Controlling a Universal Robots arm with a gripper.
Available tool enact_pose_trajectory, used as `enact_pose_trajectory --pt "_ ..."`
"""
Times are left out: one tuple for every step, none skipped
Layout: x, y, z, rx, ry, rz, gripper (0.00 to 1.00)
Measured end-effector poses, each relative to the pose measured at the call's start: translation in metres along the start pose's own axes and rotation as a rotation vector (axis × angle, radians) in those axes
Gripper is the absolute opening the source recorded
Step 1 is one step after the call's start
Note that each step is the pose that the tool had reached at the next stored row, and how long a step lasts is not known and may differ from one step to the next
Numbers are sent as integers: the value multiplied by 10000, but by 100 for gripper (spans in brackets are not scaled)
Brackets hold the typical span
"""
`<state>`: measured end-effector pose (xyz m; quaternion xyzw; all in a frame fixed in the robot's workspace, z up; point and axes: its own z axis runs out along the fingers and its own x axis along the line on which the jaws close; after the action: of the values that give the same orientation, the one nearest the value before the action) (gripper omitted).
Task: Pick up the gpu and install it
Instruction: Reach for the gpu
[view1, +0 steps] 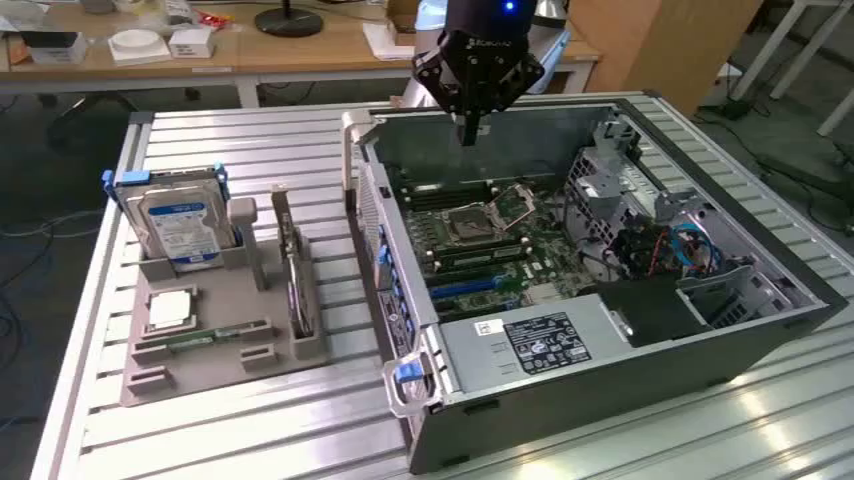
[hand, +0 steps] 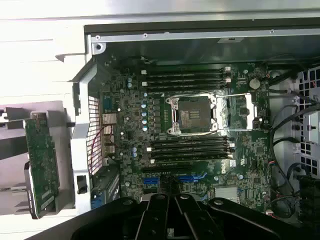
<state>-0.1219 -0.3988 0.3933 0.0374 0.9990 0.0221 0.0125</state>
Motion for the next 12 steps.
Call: enact_pose_trajectory --pt "0 0 0 0 -1 0 10" --pt "0 0 0 -1 0 0 10" --pt "0 0 0 0 0 0 10" --pt "0 0 0 0 0 0 10" --pt "0 0 0 0 0 0 10" --pt "0 0 0 0 -1 -1 10" --pt "4 0 0 0 -1 1 10" --pt "14 -1 -1 2 1 2 10" --pt "29 -2 -2 1 0 1 10" --pt "49 -4 -2 1 0 0 10" --pt "70 -5 -2 1 0 1 10" --pt "88 -7 -2 0 -1 1 10"
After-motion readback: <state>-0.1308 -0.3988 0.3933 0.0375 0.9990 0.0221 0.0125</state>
